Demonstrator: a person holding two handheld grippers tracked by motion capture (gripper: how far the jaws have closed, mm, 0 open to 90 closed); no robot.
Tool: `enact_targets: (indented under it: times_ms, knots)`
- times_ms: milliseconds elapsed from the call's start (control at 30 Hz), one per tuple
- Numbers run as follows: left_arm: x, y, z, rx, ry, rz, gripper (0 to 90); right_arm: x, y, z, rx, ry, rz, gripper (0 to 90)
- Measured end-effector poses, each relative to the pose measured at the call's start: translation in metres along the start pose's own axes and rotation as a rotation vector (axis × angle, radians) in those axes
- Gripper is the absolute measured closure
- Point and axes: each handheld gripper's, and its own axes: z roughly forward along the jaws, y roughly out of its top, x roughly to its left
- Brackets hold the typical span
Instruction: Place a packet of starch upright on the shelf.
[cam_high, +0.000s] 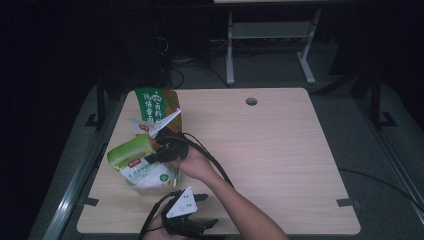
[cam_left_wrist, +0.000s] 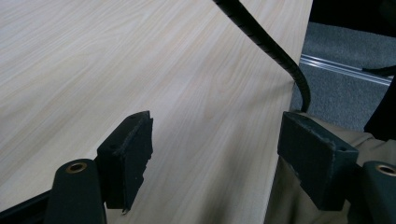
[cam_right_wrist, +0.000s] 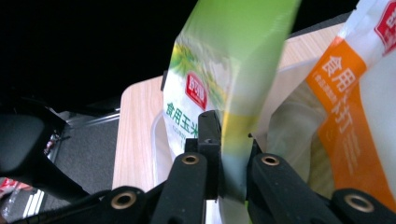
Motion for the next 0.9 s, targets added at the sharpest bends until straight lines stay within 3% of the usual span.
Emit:
enact_targets:
  times_ms: [400,900]
  knots:
    - [0.001,0.0,0.002,0.013,0.0,-0.006,26.0,-0.01,-0.029,-0.008,0.013,0.023,0.051,87.9]
    - [0.006,-0.001,0.001,0.013,0.01,-0.03,26.0,-0.012,-0.03,-0.016,0.005,0.02,0.042,77.3]
